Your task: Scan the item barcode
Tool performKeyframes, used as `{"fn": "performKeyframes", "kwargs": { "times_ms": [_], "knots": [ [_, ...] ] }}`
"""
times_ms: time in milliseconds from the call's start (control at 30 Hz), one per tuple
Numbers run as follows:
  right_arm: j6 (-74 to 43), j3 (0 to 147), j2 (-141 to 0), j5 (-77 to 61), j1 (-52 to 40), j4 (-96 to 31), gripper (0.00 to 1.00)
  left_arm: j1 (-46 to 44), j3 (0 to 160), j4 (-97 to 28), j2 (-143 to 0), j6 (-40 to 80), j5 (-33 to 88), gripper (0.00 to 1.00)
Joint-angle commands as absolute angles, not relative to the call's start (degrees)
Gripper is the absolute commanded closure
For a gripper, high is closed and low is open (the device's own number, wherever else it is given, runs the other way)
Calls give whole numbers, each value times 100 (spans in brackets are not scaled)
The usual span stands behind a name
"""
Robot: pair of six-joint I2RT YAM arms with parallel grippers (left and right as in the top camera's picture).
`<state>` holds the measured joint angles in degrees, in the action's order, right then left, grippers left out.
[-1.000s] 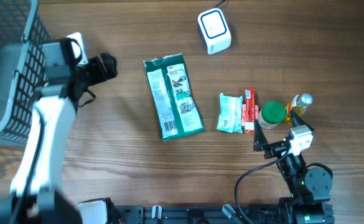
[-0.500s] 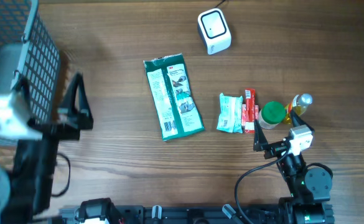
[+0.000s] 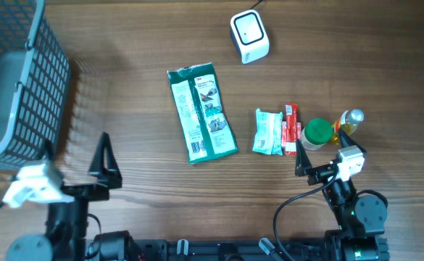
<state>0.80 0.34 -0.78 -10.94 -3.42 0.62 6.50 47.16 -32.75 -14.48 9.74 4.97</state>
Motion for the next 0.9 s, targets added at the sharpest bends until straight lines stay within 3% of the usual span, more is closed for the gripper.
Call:
{"fn": "performKeyframes", "kwargs": {
  "times_ms": [0,133,433,600,867],
  "knots": [
    [150,30,-43,-1151,-314,82,0,683,4053,-4060,-1129,941,364,0],
    [148,30,-43,-1151,-314,84,0,644,3481,-4775,-851,943,139,0],
    [148,30,-43,-1151,-314,82,0,471,2683,-4888,-325,943,141,0],
    [148,30,-43,-1151,-314,84,0,471,2683,-5833,-325,943,141,0],
    [148,30,-43,-1151,-314,84,0,471,2646,-5782,-78,941,-213,0]
  ]
}}
